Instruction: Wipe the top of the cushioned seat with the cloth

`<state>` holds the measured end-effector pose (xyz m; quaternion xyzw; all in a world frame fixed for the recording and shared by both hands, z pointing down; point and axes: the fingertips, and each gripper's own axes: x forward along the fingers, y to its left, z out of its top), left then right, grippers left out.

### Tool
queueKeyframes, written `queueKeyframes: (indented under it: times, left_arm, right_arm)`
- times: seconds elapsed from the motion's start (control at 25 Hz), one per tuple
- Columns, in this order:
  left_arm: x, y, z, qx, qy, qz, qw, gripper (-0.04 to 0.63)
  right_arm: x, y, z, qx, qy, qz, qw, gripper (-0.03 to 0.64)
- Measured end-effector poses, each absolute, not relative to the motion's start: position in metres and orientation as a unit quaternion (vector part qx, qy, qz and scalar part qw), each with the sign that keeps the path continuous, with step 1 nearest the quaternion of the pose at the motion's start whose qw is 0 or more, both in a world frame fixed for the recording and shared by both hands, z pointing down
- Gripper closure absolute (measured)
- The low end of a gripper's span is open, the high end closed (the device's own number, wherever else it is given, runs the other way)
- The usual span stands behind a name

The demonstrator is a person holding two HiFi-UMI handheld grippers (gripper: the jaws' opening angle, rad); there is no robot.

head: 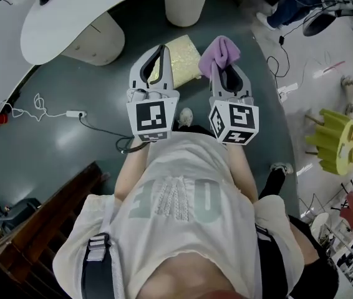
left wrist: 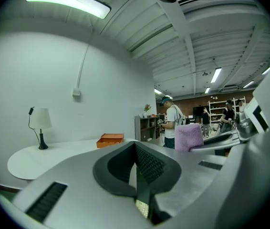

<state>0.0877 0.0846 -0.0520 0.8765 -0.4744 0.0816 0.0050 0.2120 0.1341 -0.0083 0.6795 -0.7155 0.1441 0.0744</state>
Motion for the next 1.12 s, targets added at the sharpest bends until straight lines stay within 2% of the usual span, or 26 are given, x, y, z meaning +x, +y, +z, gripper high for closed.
queueKeyframes:
  times: [0.56,0.72,0.96,1.12]
  left_arm:
    - [0.095,0.036,-0.032,0.877,-0.466,0.117,-0.001,0.589]
    - [0.092,0.009,0.005,0.877,-0.464,0.126,0.023,0.589]
    - [0.084,-0.022,0.091,0.867,-0.472,0.136,0.077,0.589]
    - [0.071,-0.028,0.149,0.856,-0.491,0.138,0.088,0.589]
  right_arm:
    - [0.218,0.080,0.000,0.670,-0.726,0.132,0.086,0.529]
    - [0.205,0.050,0.038,0.644,-0.741,0.151,0.116,0.529]
    - [0.183,0.015,0.117,0.616,-0.753,0.197,0.122,0.529]
    - [0.163,0.007,0.167,0.588,-0.770,0.198,0.145,0.529]
